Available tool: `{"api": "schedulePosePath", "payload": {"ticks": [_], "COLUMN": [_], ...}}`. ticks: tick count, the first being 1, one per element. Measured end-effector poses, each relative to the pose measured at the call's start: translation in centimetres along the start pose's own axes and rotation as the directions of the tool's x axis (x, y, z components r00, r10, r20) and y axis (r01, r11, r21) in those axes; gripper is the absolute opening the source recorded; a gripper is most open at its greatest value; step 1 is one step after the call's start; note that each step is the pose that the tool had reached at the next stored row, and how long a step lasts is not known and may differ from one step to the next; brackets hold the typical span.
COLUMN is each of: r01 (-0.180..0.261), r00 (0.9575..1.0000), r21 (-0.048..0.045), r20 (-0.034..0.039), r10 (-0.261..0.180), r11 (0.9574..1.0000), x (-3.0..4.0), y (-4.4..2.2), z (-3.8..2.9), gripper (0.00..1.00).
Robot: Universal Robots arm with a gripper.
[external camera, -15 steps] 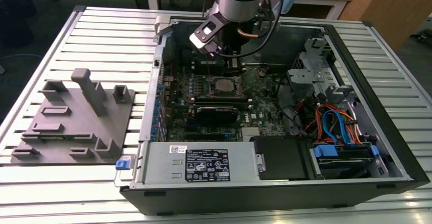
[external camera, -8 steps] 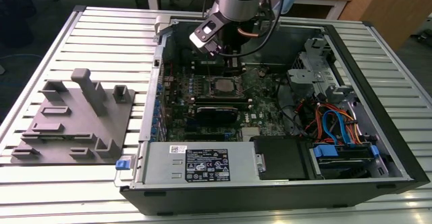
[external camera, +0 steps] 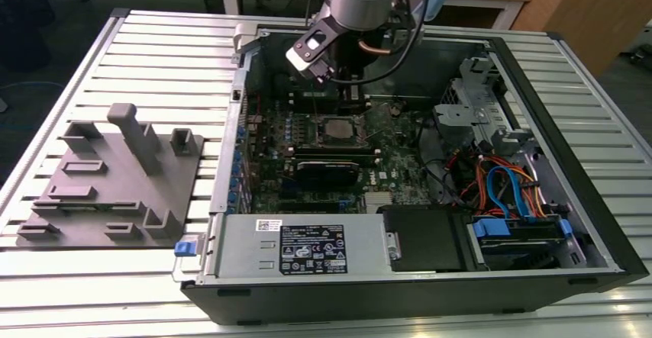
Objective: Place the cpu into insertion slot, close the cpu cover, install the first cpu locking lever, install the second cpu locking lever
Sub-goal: 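Close the cpu cover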
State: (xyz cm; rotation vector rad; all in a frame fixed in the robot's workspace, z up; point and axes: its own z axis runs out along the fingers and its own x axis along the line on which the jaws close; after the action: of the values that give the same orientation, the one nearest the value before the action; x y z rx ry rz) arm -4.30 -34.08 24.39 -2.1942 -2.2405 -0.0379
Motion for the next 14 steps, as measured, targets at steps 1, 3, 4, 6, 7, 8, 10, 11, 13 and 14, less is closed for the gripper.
{"api": "schedulePosePath", "payload": {"ticks": [1, 3, 4, 6, 7, 8, 10, 11, 13, 14], "r01": [0.000, 0.000, 0.000, 0.000, 0.000, 0.000, 0.000, 0.000, 0.000, 0.000], "r00": [1.0000, 1.0000, 1.0000, 1.0000, 1.0000, 1.0000, 1.0000, 0.9999, 0.9999, 0.9999], "r21": [0.0000, -0.0001, -0.0001, 0.0001, 0.0001, 0.0001, 0.0001, 0.0002, 0.0003, 0.0003], "r20": [0.0000, 0.0014, 0.0028, 0.0055, 0.0066, 0.0075, 0.0095, 0.0108, 0.0136, 0.0137], "r10": [0.000, 0.000, 0.000, 0.000, 0.000, 0.000, 0.000, 0.000, 0.000, 0.000], "r11": [1.0000, 1.0000, 1.0000, 1.0000, 1.0000, 1.0000, 1.0000, 1.0000, 1.0000, 1.0000], "x": [0.01, 0.03, 0.04, 0.04, 0.04, 0.05, 0.05, 0.05, 0.06, 0.06], "y": [0.00, 0.00, 0.00, 0.00, 0.00, 0.00, 0.00, 0.00, 0.00, 0.00], "z": [-0.04, -0.07, -0.07, -0.09, -0.09, -0.09, -0.09, -0.09, -0.09, -0.10], "gripper": [0.10, 0.10, 0.10, 0.10, 0.10, 0.10, 0.10, 0.10, 0.10, 0.10]}}
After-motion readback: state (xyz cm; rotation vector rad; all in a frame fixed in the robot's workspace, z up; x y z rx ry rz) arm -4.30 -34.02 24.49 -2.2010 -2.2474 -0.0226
